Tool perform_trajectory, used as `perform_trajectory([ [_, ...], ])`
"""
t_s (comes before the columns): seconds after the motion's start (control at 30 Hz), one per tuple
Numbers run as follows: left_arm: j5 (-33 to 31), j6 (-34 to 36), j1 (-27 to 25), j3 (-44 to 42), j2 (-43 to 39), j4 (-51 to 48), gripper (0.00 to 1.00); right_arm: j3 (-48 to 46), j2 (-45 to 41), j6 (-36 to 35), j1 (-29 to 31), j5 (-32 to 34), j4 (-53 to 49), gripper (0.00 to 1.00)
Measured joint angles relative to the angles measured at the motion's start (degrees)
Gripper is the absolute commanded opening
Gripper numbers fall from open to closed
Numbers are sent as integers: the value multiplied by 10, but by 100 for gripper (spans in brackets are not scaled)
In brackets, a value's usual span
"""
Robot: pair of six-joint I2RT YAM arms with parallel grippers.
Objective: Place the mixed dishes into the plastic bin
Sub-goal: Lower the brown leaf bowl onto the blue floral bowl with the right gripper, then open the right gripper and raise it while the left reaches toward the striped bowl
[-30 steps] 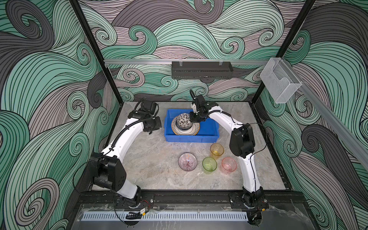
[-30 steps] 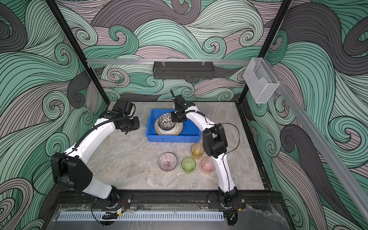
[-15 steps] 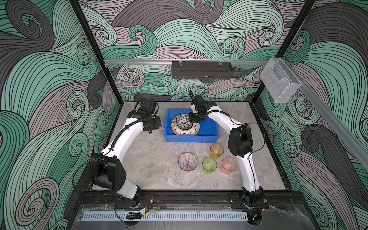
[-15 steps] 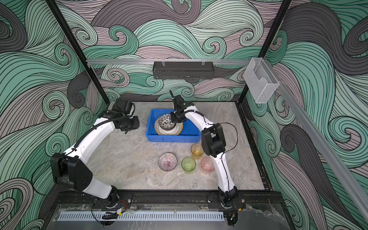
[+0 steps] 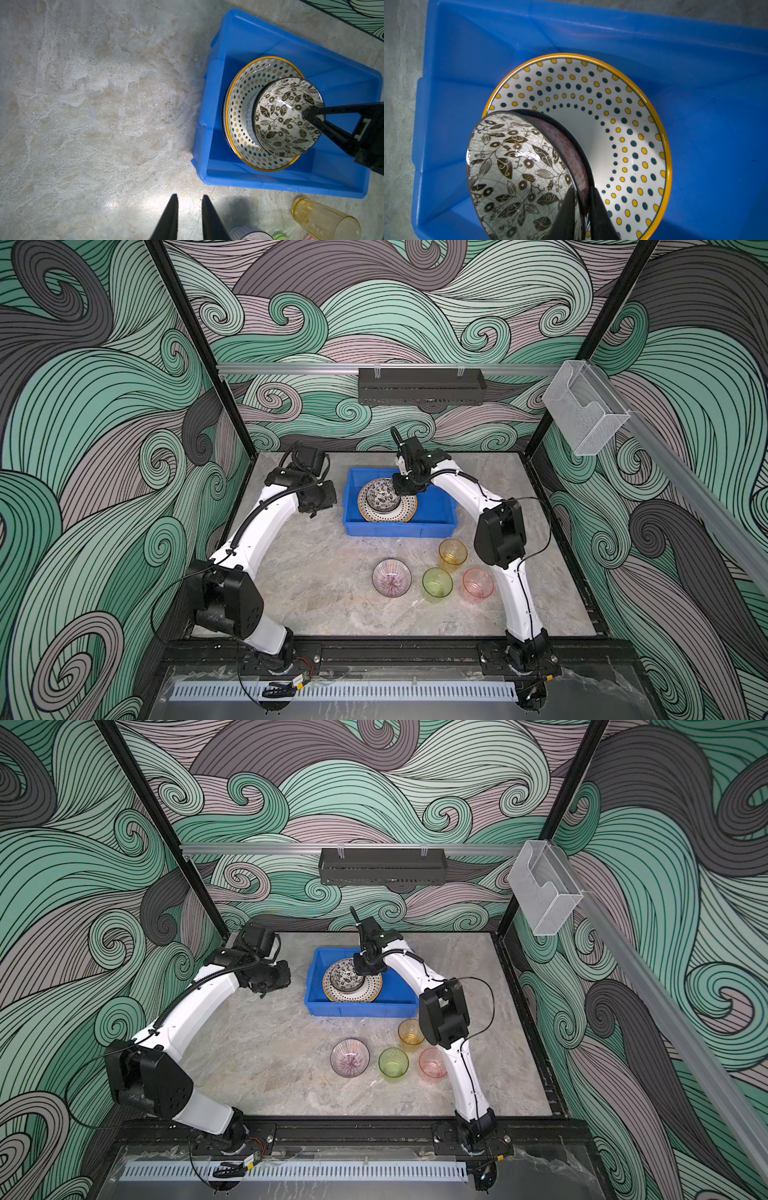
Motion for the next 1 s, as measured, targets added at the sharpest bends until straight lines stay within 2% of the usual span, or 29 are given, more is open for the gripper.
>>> perform_trajectory([
  [0.37,60,19,0,3,3,-10,25,-1,-10,-8,4,7,-4,23],
  [0.7,111,36,0,-3,17,-35,27,-23,-90,-22,16,17,-5,29],
  [1.0,149,46,-21,-83,-10,-35,30,-144,-202,-27,22,21,26,37],
])
